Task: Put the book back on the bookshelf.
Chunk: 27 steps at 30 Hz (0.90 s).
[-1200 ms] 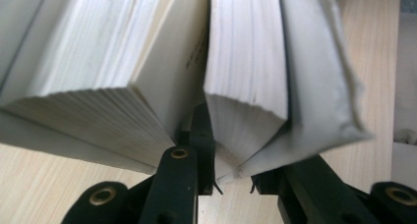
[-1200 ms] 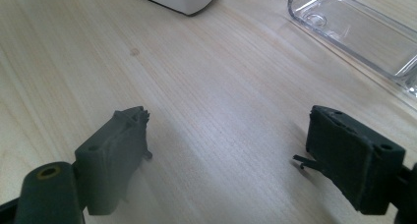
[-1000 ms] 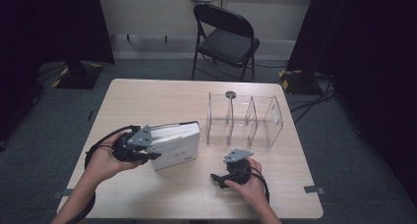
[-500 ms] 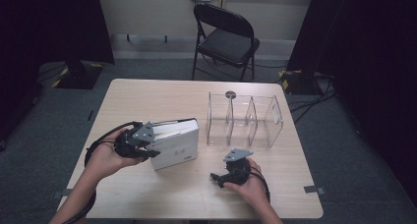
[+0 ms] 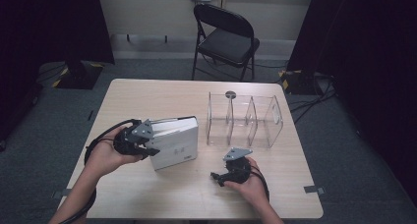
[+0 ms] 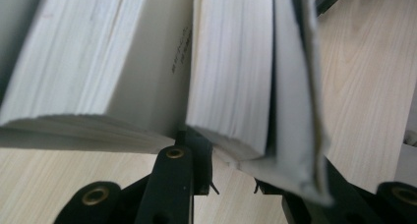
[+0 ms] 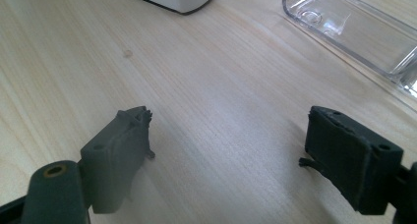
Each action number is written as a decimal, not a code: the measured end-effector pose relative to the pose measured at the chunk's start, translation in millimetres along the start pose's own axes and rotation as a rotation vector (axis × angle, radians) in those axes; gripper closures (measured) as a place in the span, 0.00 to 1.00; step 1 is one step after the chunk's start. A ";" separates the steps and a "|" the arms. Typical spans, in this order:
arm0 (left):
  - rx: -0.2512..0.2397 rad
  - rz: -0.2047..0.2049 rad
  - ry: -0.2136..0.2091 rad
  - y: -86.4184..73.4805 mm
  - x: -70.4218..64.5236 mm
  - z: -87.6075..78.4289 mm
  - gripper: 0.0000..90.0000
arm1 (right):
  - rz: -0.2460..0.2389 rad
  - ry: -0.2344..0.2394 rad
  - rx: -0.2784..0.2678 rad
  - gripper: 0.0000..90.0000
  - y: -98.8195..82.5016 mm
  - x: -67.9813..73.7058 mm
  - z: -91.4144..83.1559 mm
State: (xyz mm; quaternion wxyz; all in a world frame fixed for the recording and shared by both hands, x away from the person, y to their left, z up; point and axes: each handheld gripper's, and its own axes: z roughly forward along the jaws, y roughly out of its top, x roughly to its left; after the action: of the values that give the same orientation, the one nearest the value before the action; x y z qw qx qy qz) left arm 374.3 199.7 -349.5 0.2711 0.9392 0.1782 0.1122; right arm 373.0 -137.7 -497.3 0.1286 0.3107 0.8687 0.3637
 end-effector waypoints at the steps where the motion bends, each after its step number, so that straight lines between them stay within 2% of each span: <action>1: -0.007 0.000 0.004 -0.5 -0.3 0.5 0.80 | -0.004 0.000 0.008 0.22 0.9 -0.1 -0.7; 4: -0.008 -0.005 0.014 -2.0 0.4 1.2 0.79 | 0.002 0.024 0.026 0.23 3.4 0.1 -1.6; 5: 0.002 -0.005 -0.002 -2.2 1.4 1.2 0.79 | 0.003 0.028 0.032 0.24 4.1 -0.1 -1.9; 7: -0.002 -0.011 0.003 -2.8 1.1 2.1 0.78 | -0.005 0.033 0.034 0.24 4.8 -0.8 -1.7; 9: 0.004 -0.010 0.026 -4.3 1.3 3.3 0.76 | 0.002 0.063 0.039 0.24 7.9 -0.9 -1.4; 10: 0.010 -0.016 0.016 -6.4 3.0 4.2 0.76 | 0.001 0.064 0.048 0.24 9.1 -0.1 -2.1; 11: 0.014 -0.016 0.025 -7.5 2.7 4.9 0.76 | -0.013 0.074 0.042 0.24 10.4 -0.3 -1.8; 13: 0.011 -0.018 0.009 -8.4 3.5 5.2 0.75 | -0.030 0.084 0.051 0.24 14.2 0.8 -2.6; 14: -0.003 -0.021 0.029 -9.5 2.6 6.0 0.75 | -0.038 0.082 0.057 0.24 16.6 1.6 -3.2; 15: 0.001 -0.023 0.027 -10.1 3.3 5.5 0.75 | -0.055 0.090 0.053 0.24 19.0 1.3 -3.3; 17: -0.013 -0.035 0.026 -11.2 3.4 5.6 0.74 | -0.051 0.099 0.054 0.24 21.7 1.6 -3.9; 22: -0.022 -0.040 0.040 -13.1 3.7 4.0 0.72 | -0.082 0.128 0.024 0.24 38.6 3.5 -7.8; 23: -0.015 -0.041 0.016 -13.1 4.6 2.3 0.71 | -0.107 0.135 0.031 0.24 45.9 4.5 -9.8; 25: -0.017 -0.040 0.023 -13.1 4.2 2.4 0.71 | -0.115 0.145 0.024 0.24 53.3 5.0 -11.8; 26: -0.025 -0.041 0.040 -13.1 3.0 2.8 0.71 | -0.115 0.145 0.024 0.24 53.3 5.0 -11.8; 27: -0.024 -0.037 0.040 -13.1 3.1 2.5 0.71 | -0.121 0.158 0.012 0.24 61.2 4.8 -14.7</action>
State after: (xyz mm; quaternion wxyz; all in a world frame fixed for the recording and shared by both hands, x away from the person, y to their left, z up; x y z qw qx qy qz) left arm 374.3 210.1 -358.4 0.2805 0.9302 0.1993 0.1278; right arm 389.9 -109.6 -443.4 0.0794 0.2288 0.8955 0.3733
